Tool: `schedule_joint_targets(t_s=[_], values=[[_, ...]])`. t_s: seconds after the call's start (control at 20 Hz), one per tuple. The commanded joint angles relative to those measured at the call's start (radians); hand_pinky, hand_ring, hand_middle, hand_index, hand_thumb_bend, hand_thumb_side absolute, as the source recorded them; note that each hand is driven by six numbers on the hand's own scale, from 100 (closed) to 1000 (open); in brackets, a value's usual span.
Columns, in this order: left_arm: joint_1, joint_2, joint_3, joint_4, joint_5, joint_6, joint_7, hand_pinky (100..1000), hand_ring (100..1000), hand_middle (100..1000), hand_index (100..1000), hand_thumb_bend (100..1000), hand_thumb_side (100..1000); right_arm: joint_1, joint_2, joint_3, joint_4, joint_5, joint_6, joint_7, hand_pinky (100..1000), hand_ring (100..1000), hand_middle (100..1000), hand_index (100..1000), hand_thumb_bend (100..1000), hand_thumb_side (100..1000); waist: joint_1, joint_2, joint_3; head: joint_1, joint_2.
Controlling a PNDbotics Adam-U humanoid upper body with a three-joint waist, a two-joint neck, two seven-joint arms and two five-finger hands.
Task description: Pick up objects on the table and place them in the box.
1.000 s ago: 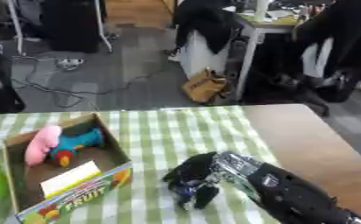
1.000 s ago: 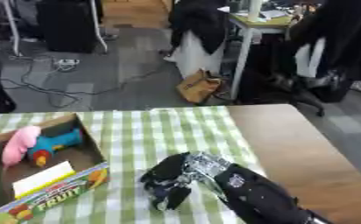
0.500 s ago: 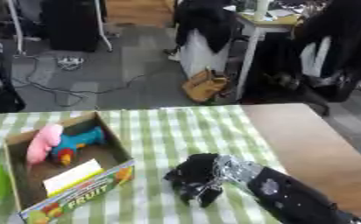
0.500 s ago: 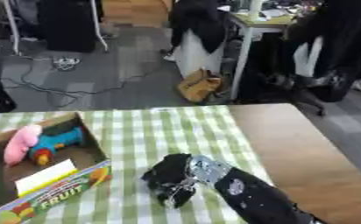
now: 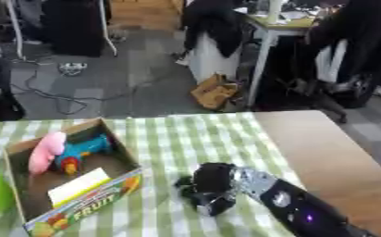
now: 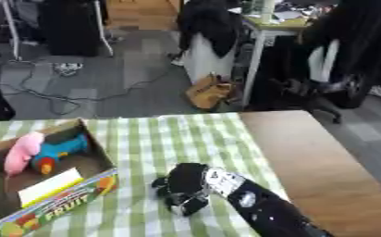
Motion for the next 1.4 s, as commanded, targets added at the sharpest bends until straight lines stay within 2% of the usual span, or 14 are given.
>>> schedule_joint_targets(t_s=[0.05,0.1,0.15,0.2,0.25,0.3,0.35,0.5,0.55,0.65,0.85,1.0,1.15,1.4], values=[[-0.020,0.016,0.008,-0.013,-0.003,-0.005,0.006,884,914,875,879,200,1000,0.010,-0.006,-0.025,0.069,0.029,-0.070,-0.151,100,100,188,513,100,790,0.018,0.011,0.002,-0.006,-0.014],[-0.021,0.015,0.009,-0.013,-0.003,-0.005,0.006,886,913,875,879,200,1000,0.014,-0.005,-0.039,0.082,0.033,-0.095,-0.214,100,100,147,480,100,851,0.020,0.014,0.003,-0.007,-0.017],[-0.022,0.015,0.010,-0.013,-0.003,-0.005,0.007,886,913,875,879,200,1000,0.020,-0.006,-0.051,0.095,0.037,-0.122,-0.282,100,100,147,480,100,851,0.022,0.017,0.003,-0.007,-0.018],[-0.023,0.015,0.010,-0.013,-0.003,-0.005,0.008,887,913,875,880,197,1000,0.025,-0.005,-0.064,0.109,0.038,-0.142,-0.345,100,100,112,452,100,917,0.025,0.020,0.003,-0.007,-0.019],[-0.023,0.015,0.011,-0.013,-0.003,-0.005,0.008,887,913,875,880,197,1000,0.030,-0.005,-0.073,0.125,0.041,-0.158,-0.400,100,100,107,450,100,922,0.027,0.022,0.003,-0.007,-0.020],[-0.024,0.014,0.011,-0.013,-0.003,-0.005,0.009,890,913,875,880,197,1000,0.033,-0.002,-0.082,0.140,0.042,-0.168,-0.449,100,100,100,415,100,1000,0.030,0.024,0.002,-0.007,-0.020],[-0.024,0.013,0.011,-0.013,-0.003,-0.005,0.009,890,913,875,880,197,1000,0.036,0.002,-0.090,0.153,0.036,-0.174,-0.492,100,100,100,415,100,1000,0.032,0.025,0.000,-0.008,-0.020],[-0.026,0.012,0.011,-0.013,-0.003,-0.005,0.009,891,913,874,881,196,1000,0.039,0.014,-0.100,0.182,0.011,-0.183,-0.588,100,100,100,308,100,1000,0.039,0.027,-0.001,-0.011,-0.021],[-0.026,0.012,0.011,-0.013,-0.003,-0.005,0.009,891,913,874,881,196,1000,0.039,0.018,-0.104,0.193,-0.003,-0.184,-0.609,100,100,100,308,100,1000,0.041,0.026,-0.001,-0.012,-0.021],[-0.026,0.011,0.011,-0.013,-0.003,-0.005,0.008,891,912,874,882,200,1000,0.037,0.023,-0.110,0.212,-0.025,-0.186,-0.631,100,100,100,223,100,1000,0.043,0.026,-0.001,-0.014,-0.022],[-0.025,0.011,0.011,-0.013,-0.002,-0.005,0.008,891,912,873,883,199,1000,0.034,0.026,-0.120,0.243,-0.044,-0.188,-0.630,100,100,100,187,100,1000,0.044,0.026,0.000,-0.018,-0.024],[-0.025,0.011,0.011,-0.013,-0.001,-0.005,0.008,891,911,873,883,198,1000,0.032,0.030,-0.133,0.278,-0.059,-0.207,-0.590,100,100,100,172,100,968,0.044,0.027,-0.002,-0.020,-0.027],[-0.023,0.012,0.011,-0.013,-0.001,-0.005,0.008,891,912,873,883,197,1000,0.016,0.035,-0.142,0.303,-0.077,-0.235,-0.513,100,100,100,171,100,935,0.044,0.026,-0.005,-0.020,-0.021],[-0.020,0.014,0.010,-0.013,-0.001,-0.004,0.007,891,911,873,883,197,1000,-0.019,0.033,-0.133,0.296,-0.143,-0.240,-0.364,100,100,100,171,100,920,0.041,0.018,-0.009,-0.017,-0.013]])
